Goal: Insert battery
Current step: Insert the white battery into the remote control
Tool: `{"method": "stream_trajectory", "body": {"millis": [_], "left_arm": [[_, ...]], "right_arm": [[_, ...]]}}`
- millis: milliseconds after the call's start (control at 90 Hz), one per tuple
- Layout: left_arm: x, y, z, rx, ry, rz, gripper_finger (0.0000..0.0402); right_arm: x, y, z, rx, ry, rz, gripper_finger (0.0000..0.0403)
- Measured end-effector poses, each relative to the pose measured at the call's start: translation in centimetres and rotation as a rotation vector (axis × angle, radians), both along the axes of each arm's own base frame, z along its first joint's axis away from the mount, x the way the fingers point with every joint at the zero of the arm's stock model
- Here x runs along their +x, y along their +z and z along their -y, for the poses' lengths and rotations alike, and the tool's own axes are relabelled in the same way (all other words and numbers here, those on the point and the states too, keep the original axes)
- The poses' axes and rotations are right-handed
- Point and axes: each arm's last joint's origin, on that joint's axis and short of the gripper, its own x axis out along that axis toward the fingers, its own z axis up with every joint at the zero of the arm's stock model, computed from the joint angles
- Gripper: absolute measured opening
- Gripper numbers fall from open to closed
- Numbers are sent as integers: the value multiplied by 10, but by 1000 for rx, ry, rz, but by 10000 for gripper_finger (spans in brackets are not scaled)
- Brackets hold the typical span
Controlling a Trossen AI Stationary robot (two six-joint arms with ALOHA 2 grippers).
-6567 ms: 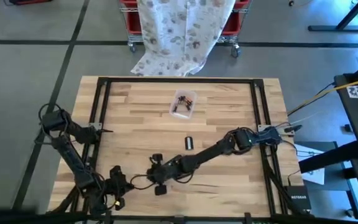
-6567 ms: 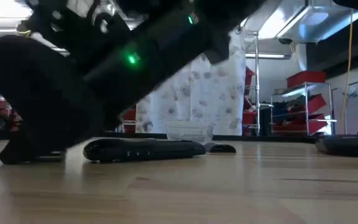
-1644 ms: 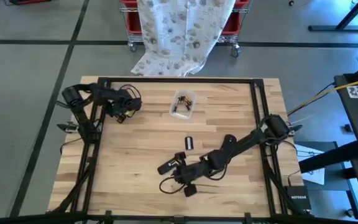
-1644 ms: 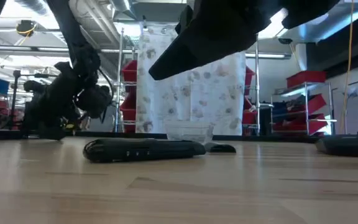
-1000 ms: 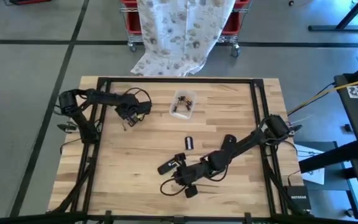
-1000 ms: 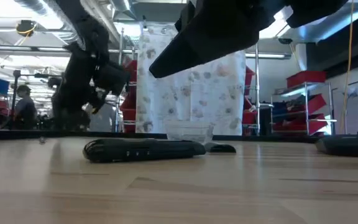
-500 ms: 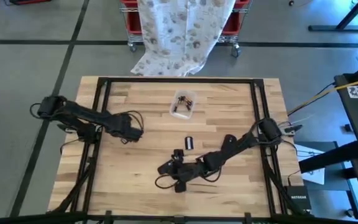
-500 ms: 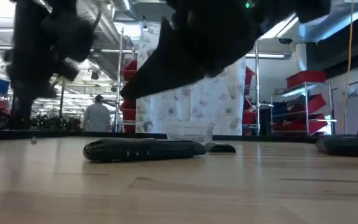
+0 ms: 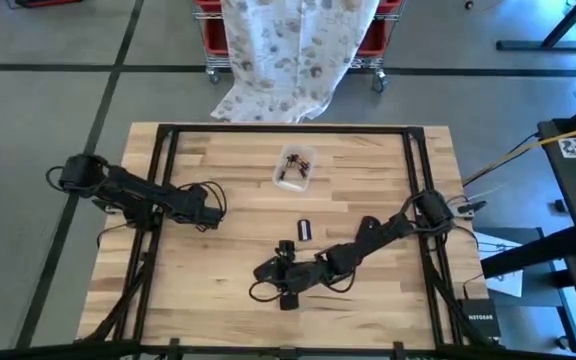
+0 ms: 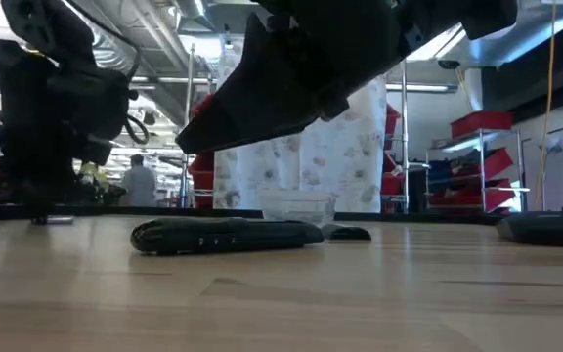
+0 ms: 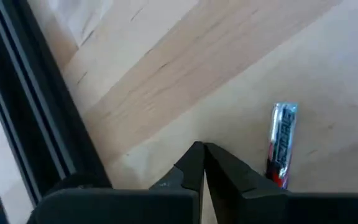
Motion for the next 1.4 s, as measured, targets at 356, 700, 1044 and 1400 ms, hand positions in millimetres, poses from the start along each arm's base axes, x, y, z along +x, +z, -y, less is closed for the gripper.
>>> {"method": "stream_trajectory", "body": {"millis": [356,700,1044,1400], "left_arm": [[33,4,41,-45,-64,450,0],[56,67,91,29,-343,678,0],[41,74,127,38,-434,770,0],[36,75,134,60,-436,807,0]], "right_arm": [[-4,0,2,-49,22,-51,111],[6,1,40,-84,86,-124,111],[20,-20,91,-118,337,-208,170],[23,-31,100,-160,289,-225,185]]}}
